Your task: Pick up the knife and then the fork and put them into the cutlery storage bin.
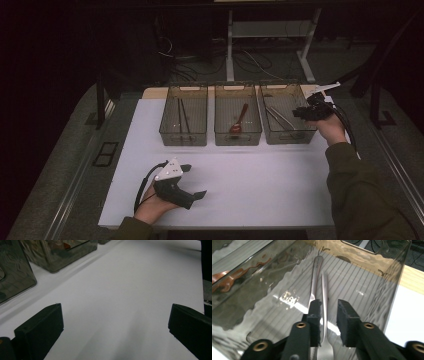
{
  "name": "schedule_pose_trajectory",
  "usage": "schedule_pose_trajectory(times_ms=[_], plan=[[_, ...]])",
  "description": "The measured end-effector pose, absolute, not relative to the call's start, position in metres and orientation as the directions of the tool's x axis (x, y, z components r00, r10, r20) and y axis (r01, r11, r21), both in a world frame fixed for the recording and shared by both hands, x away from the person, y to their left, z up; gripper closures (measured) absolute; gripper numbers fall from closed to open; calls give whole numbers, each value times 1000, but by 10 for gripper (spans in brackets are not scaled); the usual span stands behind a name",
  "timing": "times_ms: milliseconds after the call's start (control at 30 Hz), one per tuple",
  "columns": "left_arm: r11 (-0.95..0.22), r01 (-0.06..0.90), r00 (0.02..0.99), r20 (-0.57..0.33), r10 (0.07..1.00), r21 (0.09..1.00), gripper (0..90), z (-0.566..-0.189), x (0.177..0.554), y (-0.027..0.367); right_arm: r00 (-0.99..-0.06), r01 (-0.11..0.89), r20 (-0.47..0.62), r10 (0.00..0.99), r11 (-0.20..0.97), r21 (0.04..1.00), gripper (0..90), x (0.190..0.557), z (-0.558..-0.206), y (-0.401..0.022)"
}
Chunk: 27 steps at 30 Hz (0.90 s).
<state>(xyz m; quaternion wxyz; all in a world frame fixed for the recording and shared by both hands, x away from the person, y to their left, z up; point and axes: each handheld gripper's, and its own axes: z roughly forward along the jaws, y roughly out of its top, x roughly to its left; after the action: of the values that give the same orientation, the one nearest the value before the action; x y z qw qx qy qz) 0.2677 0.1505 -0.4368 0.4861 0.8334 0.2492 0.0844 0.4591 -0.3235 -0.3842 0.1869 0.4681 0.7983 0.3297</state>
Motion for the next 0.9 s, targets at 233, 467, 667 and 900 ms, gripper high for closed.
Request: schedule_pose_trajectory(times_ms=[233,467,667,900], plan=[[-403,334,860,-101,499,852,0,-437,268,151,-479,599,103,872,239,764,442,442,-380,-335],[-401,333,859,-98,503,853,0,-437,269,153,-473,550,127,872,180,816,300,419,-372,-337],[-398,332,859,-100,503,855,0,-437,270,155,-509,503,123,852,178,846,247,397,-367,-332],[-393,332,859,-103,502,857,0,-437,270,155,-578,458,127,806,191,868,221,367,-370,-322]])
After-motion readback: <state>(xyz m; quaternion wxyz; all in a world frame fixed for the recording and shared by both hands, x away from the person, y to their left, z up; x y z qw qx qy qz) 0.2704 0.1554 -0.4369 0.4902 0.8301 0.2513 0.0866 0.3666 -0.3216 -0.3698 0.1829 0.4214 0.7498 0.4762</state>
